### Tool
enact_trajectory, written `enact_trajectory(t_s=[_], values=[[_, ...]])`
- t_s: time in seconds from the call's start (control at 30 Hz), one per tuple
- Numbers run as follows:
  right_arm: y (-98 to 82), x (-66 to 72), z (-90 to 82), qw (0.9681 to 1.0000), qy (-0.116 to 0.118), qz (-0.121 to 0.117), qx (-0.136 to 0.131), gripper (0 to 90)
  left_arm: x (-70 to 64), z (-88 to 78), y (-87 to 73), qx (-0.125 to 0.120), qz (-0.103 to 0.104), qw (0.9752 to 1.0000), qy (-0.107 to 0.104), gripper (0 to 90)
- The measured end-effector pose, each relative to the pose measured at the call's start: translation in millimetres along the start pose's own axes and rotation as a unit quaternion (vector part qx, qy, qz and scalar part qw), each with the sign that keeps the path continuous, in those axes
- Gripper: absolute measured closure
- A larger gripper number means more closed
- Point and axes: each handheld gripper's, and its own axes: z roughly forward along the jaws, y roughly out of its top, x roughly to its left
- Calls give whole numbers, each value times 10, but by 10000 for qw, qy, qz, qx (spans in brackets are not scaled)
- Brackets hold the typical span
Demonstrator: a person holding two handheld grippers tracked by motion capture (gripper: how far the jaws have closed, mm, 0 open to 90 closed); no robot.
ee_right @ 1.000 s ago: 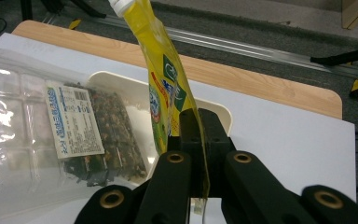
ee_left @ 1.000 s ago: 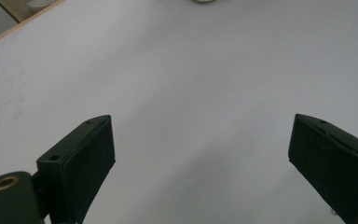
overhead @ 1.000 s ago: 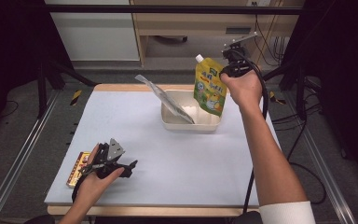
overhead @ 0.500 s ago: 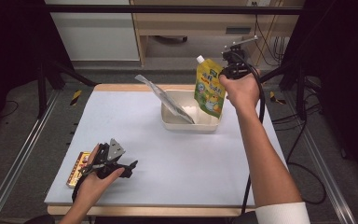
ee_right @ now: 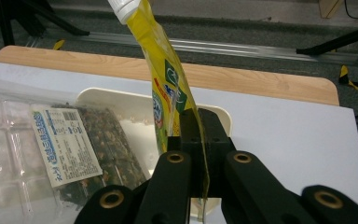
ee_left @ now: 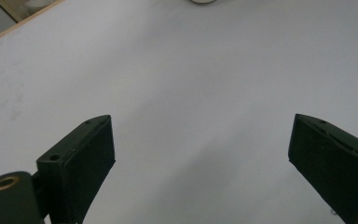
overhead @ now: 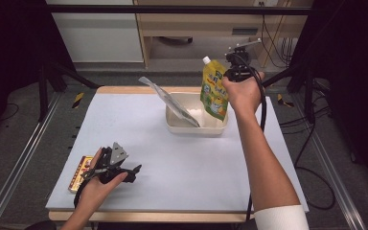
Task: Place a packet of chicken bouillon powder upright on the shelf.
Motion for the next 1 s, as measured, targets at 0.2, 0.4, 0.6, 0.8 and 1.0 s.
enact_trajectory(t_s=[0.2,0.4,0.6,0.8,1.0], values=[[13,-7,44,9999,-109,122,-22,900,-1,-2,1,20,22,10000,-2,70],[33,-39,40,9996,-234,184,-37,900,-9,10,0,37,33,10000,-16,70],[33,-15,131,9993,-301,195,41,900,-20,13,1,12,14,10000,-13,70],[45,24,223,9991,-347,223,90,900,-13,10,1,32,41,10000,-20,70],[48,97,261,9992,-295,232,108,900,-21,14,3,50,70,10000,-38,70]])
